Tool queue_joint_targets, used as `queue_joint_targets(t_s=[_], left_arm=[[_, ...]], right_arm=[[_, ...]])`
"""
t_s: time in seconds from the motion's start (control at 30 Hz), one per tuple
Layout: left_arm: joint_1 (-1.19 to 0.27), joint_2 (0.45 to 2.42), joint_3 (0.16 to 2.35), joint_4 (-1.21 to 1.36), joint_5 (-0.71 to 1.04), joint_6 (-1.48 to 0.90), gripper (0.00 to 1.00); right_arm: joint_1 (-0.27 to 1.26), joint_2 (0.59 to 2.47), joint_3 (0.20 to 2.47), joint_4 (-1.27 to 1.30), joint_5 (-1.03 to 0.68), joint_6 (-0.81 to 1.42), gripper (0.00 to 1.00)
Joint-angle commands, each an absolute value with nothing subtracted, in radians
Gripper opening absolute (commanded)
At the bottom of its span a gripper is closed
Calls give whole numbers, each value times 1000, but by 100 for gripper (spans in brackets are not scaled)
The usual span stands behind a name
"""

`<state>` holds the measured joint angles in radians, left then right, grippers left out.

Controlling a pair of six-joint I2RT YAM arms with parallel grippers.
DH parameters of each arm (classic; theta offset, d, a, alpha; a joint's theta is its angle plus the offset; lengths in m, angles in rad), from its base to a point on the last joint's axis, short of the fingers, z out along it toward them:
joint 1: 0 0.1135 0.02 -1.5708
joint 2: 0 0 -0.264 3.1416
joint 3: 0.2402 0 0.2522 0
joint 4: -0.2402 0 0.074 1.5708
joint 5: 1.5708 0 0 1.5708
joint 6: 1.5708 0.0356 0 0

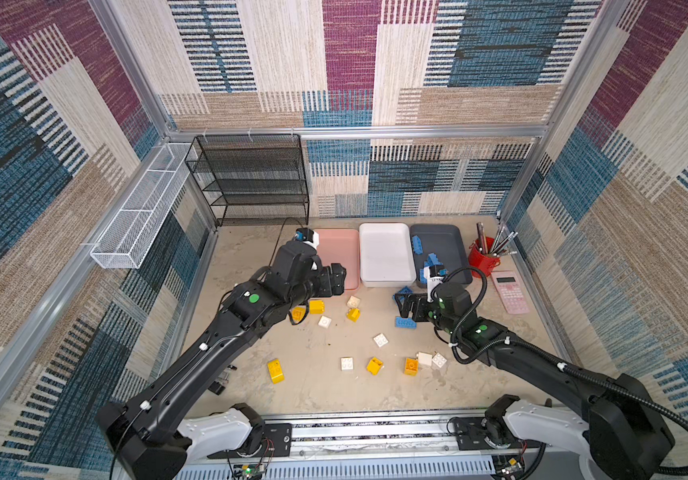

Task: Sort the legos into containers by color
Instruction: 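Withdraw the left gripper while the right gripper grasps a blue 2x3 brick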

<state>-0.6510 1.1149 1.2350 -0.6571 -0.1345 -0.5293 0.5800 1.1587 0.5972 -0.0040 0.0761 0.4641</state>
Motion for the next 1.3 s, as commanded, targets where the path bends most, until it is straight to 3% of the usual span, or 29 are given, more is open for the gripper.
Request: queue_joint_targets(t_s=[0.0, 0.4, 1.27], left_arm=[[-649, 1019, 1167, -720, -203, -531, 91], [-649, 763, 971, -793, -266, -429, 99], [-632, 757, 915, -824, -403, -552, 99]], right_arm=[[604, 1184, 608, -63, 148, 477, 99], [675, 1345, 643, -109, 266, 555, 99], [693, 1615, 732, -167, 387, 638, 98]])
